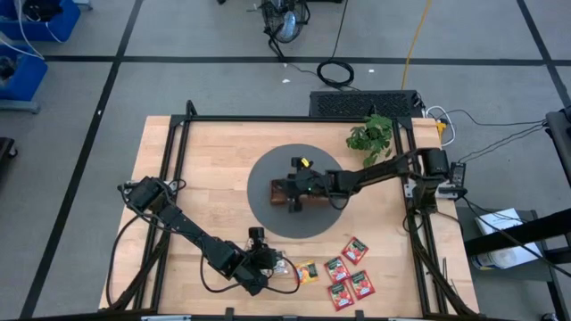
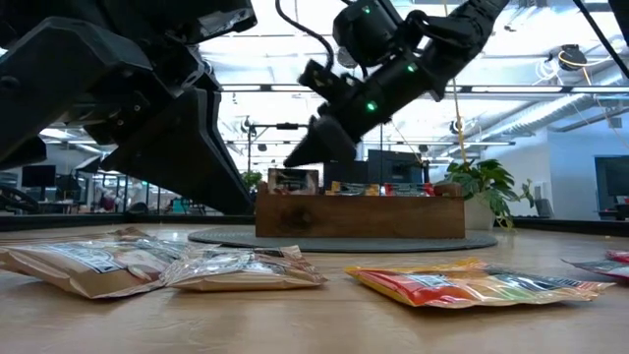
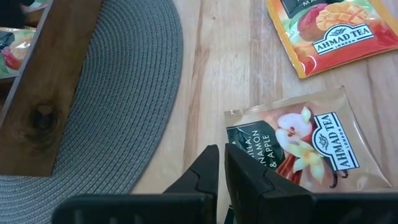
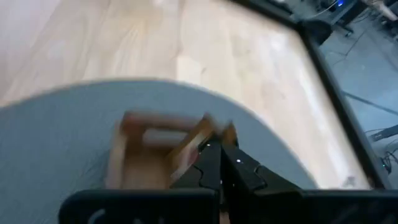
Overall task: Pick & Place Tea
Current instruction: Adjust the gold tea bag in the wooden organizer, then put the gold tea bag into the left compartment of the wooden organizer
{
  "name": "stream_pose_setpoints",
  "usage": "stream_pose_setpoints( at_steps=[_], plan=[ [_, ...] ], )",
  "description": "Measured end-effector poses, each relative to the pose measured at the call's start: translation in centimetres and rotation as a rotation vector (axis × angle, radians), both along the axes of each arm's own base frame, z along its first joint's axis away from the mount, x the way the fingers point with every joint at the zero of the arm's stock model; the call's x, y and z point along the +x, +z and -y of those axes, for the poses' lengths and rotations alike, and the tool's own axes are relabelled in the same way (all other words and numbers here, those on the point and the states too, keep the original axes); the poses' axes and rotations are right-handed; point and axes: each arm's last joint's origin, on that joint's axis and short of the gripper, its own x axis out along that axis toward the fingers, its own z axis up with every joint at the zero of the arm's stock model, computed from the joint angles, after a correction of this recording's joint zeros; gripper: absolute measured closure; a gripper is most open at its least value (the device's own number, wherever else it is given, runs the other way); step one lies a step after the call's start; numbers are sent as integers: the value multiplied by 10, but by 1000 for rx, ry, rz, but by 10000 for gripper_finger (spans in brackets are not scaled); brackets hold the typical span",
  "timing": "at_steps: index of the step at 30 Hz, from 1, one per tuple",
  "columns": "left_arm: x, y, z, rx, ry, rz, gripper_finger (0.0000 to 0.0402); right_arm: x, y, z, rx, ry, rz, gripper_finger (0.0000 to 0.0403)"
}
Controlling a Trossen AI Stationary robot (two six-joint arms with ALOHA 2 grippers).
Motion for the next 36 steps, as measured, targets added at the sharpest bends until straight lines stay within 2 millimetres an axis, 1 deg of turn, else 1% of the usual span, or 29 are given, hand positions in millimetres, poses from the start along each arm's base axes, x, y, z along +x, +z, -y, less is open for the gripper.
stream_pose_setpoints(
  at_steps=[3,7,11,16,18,20,22,24,26,28,31,33,34,36],
  plan=[
    [0,0,0,-2,0,0,366,4,7,7,3,-19,18,403],
    [-2,0,3,0,-8,-3,366,4,9,19,6,-48,9,403],
    [-4,0,6,3,-22,-5,366,3,8,27,7,-68,4,403],
    [-5,0,6,11,-28,-10,366,4,9,29,-18,-59,4,403],
    [-5,-1,5,33,-21,-11,366,4,9,26,-39,-40,0,403],
    [-7,-1,4,74,1,-6,366,3,12,22,-55,-26,-6,403],
    [-11,-2,3,106,30,-9,366,0,19,15,-68,-24,-10,403],
    [-15,-3,3,118,54,-19,366,-7,34,6,-92,-18,-21,403],
    [-19,-4,4,128,66,-25,366,-18,53,-4,-100,-15,-19,403],
    [-23,-4,8,134,60,-24,366,-30,72,-16,-56,5,-5,403],
    [-27,1,13,129,39,-13,366,-47,92,-37,92,95,24,403],
    [-29,6,16,87,47,5,366,-56,95,-51,225,162,31,403],
    [-29,8,17,55,49,3,366,-61,92,-57,291,198,21,403],
    [-30,9,21,-41,32,-21,366,-66,81,-71,392,277,-6,402]
  ],
)
